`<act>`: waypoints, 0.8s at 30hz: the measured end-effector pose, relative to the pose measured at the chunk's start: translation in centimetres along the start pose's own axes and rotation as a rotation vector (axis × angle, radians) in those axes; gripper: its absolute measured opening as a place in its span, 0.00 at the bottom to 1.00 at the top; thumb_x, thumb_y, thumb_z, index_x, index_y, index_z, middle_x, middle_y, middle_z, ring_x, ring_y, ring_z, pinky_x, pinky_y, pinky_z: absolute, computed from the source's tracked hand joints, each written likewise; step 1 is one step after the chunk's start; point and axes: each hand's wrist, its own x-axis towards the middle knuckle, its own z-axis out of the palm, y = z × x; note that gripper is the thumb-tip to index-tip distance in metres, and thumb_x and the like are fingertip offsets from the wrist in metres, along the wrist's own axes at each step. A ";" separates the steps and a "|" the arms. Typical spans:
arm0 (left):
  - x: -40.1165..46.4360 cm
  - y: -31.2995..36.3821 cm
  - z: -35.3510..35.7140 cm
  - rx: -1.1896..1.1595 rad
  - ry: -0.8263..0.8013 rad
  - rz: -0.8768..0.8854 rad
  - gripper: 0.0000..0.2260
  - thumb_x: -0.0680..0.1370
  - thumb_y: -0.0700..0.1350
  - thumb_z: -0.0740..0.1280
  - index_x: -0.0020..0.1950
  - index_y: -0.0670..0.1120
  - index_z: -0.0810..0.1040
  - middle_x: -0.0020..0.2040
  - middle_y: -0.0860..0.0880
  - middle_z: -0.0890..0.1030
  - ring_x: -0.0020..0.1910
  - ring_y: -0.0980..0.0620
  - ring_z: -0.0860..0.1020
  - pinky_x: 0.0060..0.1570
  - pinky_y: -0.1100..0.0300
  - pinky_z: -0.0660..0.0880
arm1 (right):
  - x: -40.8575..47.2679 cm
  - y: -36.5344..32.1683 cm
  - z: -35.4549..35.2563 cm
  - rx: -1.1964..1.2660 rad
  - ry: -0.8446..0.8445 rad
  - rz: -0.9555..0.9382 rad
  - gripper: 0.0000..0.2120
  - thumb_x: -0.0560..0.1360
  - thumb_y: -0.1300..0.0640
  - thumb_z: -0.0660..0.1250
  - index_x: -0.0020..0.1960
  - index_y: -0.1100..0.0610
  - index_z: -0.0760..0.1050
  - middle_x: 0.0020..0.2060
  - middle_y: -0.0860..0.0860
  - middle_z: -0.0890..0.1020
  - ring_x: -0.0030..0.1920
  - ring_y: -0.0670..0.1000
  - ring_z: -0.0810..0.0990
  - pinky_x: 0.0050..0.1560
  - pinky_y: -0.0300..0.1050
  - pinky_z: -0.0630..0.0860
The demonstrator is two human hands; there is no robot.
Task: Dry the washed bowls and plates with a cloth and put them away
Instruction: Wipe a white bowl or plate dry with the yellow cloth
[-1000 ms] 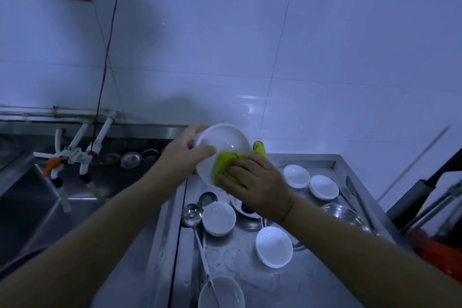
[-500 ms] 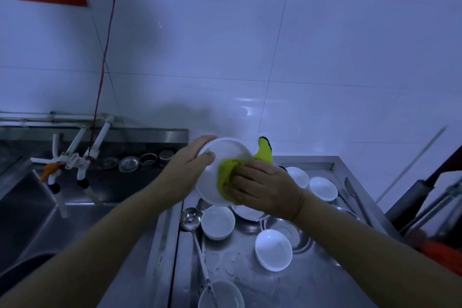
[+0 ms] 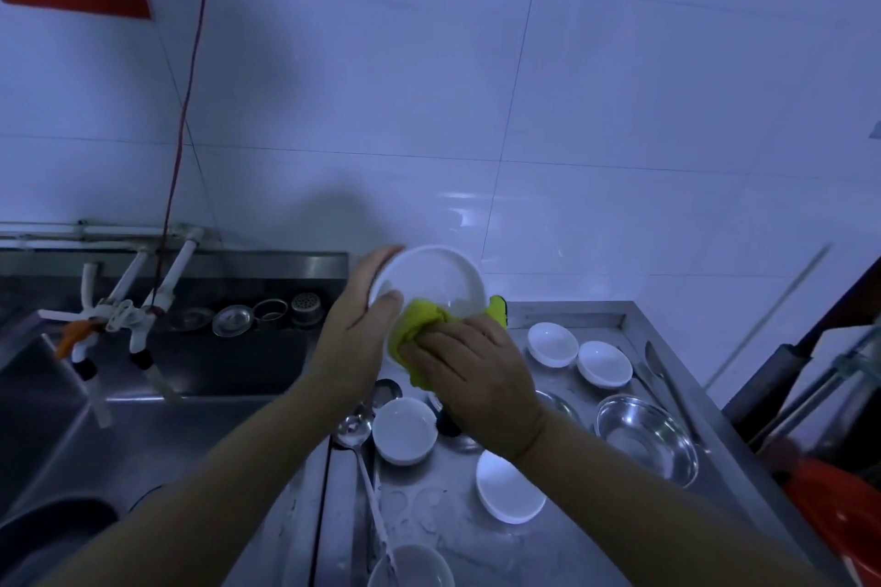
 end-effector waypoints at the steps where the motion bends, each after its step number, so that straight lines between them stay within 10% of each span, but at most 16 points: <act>1: 0.4 0.2 -0.5 0.090 -0.069 -0.019 0.16 0.72 0.46 0.58 0.56 0.60 0.73 0.53 0.57 0.78 0.50 0.59 0.77 0.46 0.64 0.75 | -0.3 0.8 -0.4 -0.006 -0.016 -0.079 0.02 0.74 0.63 0.71 0.45 0.59 0.83 0.42 0.54 0.83 0.44 0.55 0.81 0.47 0.47 0.75; 6: 3.1 1.3 -2.9 0.404 -0.450 -0.169 0.16 0.69 0.50 0.59 0.53 0.66 0.74 0.56 0.56 0.78 0.54 0.55 0.77 0.53 0.55 0.74 | -0.5 2.9 -1.6 -0.002 -0.136 -0.297 0.03 0.74 0.64 0.71 0.42 0.59 0.82 0.39 0.55 0.82 0.42 0.56 0.81 0.52 0.49 0.76; 14: -1.0 -1.2 0.8 -0.054 0.165 -0.088 0.14 0.72 0.49 0.60 0.56 0.61 0.71 0.52 0.58 0.76 0.44 0.67 0.77 0.37 0.71 0.74 | 0.2 -0.6 -1.1 0.009 -0.180 0.102 0.07 0.74 0.65 0.67 0.49 0.58 0.81 0.43 0.54 0.82 0.46 0.56 0.79 0.53 0.49 0.71; 24: -0.4 -0.4 -0.8 0.058 -0.040 -0.118 0.19 0.74 0.52 0.59 0.64 0.51 0.72 0.60 0.51 0.77 0.57 0.52 0.75 0.53 0.61 0.73 | 2.8 1.1 -4.5 0.119 -0.588 0.201 0.17 0.69 0.60 0.64 0.56 0.62 0.80 0.52 0.57 0.83 0.52 0.58 0.81 0.56 0.50 0.76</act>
